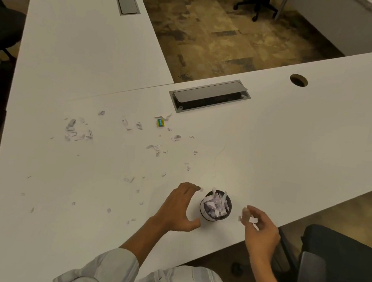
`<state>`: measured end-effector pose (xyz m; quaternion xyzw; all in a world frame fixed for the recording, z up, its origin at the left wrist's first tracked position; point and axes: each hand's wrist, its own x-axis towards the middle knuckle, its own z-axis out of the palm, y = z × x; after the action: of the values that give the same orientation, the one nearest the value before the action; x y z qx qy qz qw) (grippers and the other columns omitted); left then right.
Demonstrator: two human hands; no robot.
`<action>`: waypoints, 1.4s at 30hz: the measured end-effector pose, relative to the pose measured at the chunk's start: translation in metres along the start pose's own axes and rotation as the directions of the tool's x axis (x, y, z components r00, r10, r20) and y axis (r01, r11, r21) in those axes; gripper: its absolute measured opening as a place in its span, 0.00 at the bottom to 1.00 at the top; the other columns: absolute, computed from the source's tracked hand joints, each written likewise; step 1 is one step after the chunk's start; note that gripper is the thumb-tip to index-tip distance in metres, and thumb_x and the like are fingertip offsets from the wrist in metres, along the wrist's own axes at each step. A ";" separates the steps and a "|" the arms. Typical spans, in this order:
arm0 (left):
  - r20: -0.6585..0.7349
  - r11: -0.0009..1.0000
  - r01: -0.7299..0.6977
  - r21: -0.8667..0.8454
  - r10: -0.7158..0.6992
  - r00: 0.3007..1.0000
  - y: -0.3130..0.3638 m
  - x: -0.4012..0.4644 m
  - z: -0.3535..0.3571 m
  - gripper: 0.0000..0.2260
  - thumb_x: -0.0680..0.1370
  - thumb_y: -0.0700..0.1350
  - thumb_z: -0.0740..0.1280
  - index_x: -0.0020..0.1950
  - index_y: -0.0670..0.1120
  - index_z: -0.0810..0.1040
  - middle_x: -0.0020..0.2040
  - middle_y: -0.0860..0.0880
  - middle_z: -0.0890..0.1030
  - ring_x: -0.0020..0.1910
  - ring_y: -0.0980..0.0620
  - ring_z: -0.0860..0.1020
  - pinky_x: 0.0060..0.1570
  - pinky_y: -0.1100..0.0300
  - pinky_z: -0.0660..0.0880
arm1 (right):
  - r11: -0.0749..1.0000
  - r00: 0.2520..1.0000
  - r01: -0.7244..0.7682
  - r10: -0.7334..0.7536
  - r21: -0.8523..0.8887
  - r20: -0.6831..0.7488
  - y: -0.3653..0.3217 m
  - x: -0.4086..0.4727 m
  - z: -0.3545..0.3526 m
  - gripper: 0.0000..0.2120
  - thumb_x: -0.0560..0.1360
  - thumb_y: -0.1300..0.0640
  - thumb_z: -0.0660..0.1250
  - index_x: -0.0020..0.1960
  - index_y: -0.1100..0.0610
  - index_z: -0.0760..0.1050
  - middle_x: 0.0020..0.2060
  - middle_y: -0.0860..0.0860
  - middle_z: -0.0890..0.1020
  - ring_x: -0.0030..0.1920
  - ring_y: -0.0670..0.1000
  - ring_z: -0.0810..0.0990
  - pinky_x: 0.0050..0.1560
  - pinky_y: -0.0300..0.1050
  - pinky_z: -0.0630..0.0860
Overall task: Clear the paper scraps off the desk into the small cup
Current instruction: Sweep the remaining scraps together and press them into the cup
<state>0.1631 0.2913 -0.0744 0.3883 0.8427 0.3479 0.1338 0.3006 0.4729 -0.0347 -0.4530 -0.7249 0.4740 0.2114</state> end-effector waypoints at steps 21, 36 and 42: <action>0.187 0.999 -0.009 0.041 0.001 0.982 0.005 0.002 0.014 0.42 0.66 0.59 0.69 0.76 0.55 0.53 0.78 0.53 0.54 0.77 0.52 0.49 0.73 0.50 0.56 | 0.702 0.812 0.572 -0.412 -0.423 0.415 0.011 -0.008 0.022 0.26 0.74 0.53 0.69 0.71 0.55 0.69 0.69 0.50 0.72 0.71 0.49 0.66 0.67 0.54 0.70; 0.226 0.998 0.054 0.022 -0.058 0.972 -0.004 -0.012 0.013 0.43 0.68 0.57 0.68 0.77 0.50 0.51 0.78 0.55 0.50 0.76 0.55 0.48 0.73 0.53 0.55 | 0.336 0.693 0.698 -0.097 -0.632 0.714 0.030 -0.001 0.063 0.37 0.77 0.32 0.44 0.70 0.58 0.69 0.68 0.56 0.73 0.70 0.55 0.69 0.70 0.69 0.39; 0.191 0.996 0.088 0.018 -0.090 0.978 -0.003 -0.013 0.011 0.41 0.67 0.56 0.67 0.76 0.51 0.54 0.77 0.53 0.55 0.75 0.54 0.52 0.70 0.56 0.57 | 0.564 0.760 0.616 -0.242 -0.549 0.603 0.002 0.001 0.040 0.24 0.75 0.44 0.62 0.67 0.53 0.72 0.65 0.50 0.77 0.64 0.49 0.76 0.74 0.55 0.50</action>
<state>0.1754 0.2851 -0.0851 0.3823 0.8442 0.2988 0.2278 0.2719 0.4538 -0.0548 -0.1734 -0.9681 0.1734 -0.0509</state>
